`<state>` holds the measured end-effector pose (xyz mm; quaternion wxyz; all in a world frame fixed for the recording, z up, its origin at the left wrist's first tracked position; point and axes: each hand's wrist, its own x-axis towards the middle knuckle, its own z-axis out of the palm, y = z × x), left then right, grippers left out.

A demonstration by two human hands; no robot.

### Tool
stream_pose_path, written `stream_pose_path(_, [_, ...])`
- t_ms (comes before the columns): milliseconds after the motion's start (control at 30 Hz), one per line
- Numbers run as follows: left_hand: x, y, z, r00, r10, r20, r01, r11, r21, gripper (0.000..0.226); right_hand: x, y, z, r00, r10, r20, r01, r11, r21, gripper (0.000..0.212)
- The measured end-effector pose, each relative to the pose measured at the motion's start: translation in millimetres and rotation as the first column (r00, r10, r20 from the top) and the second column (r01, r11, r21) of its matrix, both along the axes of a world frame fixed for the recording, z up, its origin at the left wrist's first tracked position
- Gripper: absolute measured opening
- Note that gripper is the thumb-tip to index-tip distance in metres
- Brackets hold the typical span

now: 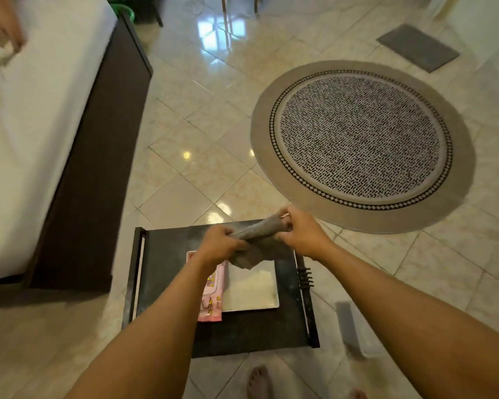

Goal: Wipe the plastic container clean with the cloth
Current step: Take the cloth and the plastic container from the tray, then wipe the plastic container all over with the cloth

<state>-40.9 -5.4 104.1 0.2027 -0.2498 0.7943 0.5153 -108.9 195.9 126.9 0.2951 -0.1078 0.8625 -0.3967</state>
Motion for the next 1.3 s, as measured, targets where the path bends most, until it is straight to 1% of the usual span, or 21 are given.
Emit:
stream_pose_path(67, [-3.9,9.5,17.4,0.990,0.134,-0.049,-0.125,0.980,0.157,0.023,-7.8,16.5,23.3,0.994,-0.079,0.069,0.089,0.985,-0.151,0.050])
stream_pose_path(100, [-5.5,16.1,25.2,0.979,0.194,-0.067,-0.172,0.955,0.243,0.027,-11.3,25.4,34.0,0.991,-0.111,0.075,0.124,0.969,-0.211,0.052])
stream_pose_path(200, [-10.6,51.8,51.0,0.932,0.355,-0.079,-0.275,0.829,0.487,0.038,-20.9,56.1,62.1,0.979,-0.199,0.043,0.202,0.928,-0.314,0.049])
stream_pose_path(233, [-13.3,67.7,60.2,0.909,0.411,-0.071,-0.321,0.798,0.511,0.042,-23.1,67.3,70.5,0.973,-0.222,0.057,0.227,0.910,-0.345,0.044])
stream_pose_path(300, [-17.7,100.6,77.1,0.846,0.529,-0.063,-0.439,0.760,0.479,0.044,-25.7,91.4,82.3,0.968,-0.242,0.072,0.251,0.896,-0.366,0.029])
stream_pose_path(333, [-18.8,116.3,82.5,0.820,0.567,-0.075,-0.474,0.748,0.465,0.037,-26.7,103.9,85.3,0.968,-0.244,0.053,0.248,0.906,-0.344,0.021])
stream_pose_path(367, [-18.8,133.5,88.9,0.813,0.572,-0.106,-0.468,0.751,0.465,0.026,-27.4,117.1,86.8,0.969,-0.245,0.036,0.243,0.916,-0.318,0.018])
stream_pose_path(400, [-18.4,149.1,92.2,0.823,0.548,-0.146,-0.435,0.775,0.458,0.018,-27.7,131.3,87.3,0.968,-0.249,0.035,0.248,0.919,-0.307,0.017])
stream_pose_path(433, [-17.2,163.1,94.1,0.848,0.499,-0.176,-0.384,0.809,0.445,0.015,-27.7,146.1,86.7,0.965,-0.253,0.065,0.260,0.914,-0.310,0.016])
stream_pose_path(467, [-15.1,176.2,95.6,0.884,0.426,-0.190,-0.315,0.846,0.430,0.018,-28.1,161.7,85.3,0.963,-0.241,0.121,0.268,0.908,-0.323,0.017])
stream_pose_path(500, [-12.9,187.9,96.8,0.922,0.337,-0.190,-0.235,0.877,0.418,0.029,-28.1,177.1,85.1,0.963,-0.200,0.181,0.252,0.905,-0.342,0.025])
stream_pose_path(533, [-11.7,198.6,97.1,0.953,0.240,-0.185,-0.152,0.907,0.394,0.045,-28.2,192.0,84.2,0.963,-0.142,0.230,0.218,0.910,-0.352,0.035])
stream_pose_path(600, [-12.2,218.2,93.8,0.979,0.091,-0.183,-0.035,0.958,0.285,0.071,-27.6,220.2,80.0,0.963,-0.040,0.266,0.130,0.935,-0.330,0.053])
stream_pose_path(700, [-15.9,245.8,82.2,0.981,-0.030,-0.190,0.053,0.992,0.117,0.085,-25.8,256.8,67.4,0.965,0.003,0.261,0.076,0.953,-0.292,0.066])
stream_pose_path(800, [-16.5,269.3,62.2,0.969,-0.164,-0.185,0.161,0.986,-0.030,0.088,-25.6,289.4,46.4,0.964,0.000,0.266,0.079,0.955,-0.286,0.074])
stream_pose_path(833, [-15.2,277.4,53.8,0.965,-0.190,-0.179,0.186,0.982,-0.040,0.088,-25.1,300.4,36.9,0.963,-0.003,0.270,0.082,0.956,-0.283,0.077])
stream_pose_path(900, [-10.3,288.5,34.2,0.969,-0.184,-0.167,0.187,0.982,0.002,0.090,-22.5,316.9,18.0,0.964,-0.012,0.266,0.086,0.960,-0.266,0.079])
stream_pose_path(1033, [7.1,313.1,-33.7,0.976,-0.188,-0.108,0.193,0.981,0.035,0.092,-6.6,341.9,-40.9,0.964,-0.031,0.265,0.082,0.979,-0.186,0.078])
stream_pose_path(1200, [27.6,339.4,-139.6,0.966,-0.247,-0.081,0.249,0.968,0.022,0.094,19.0,366.6,-153.7,0.968,-0.017,0.252,0.037,0.996,-0.075,0.074])
stream_pose_path(1300, [42.1,353.9,-204.5,0.956,-0.284,-0.071,0.282,0.959,-0.036,0.095,37.7,381.2,-221.3,0.972,-0.006,0.236,0.009,1.000,-0.011,0.073])
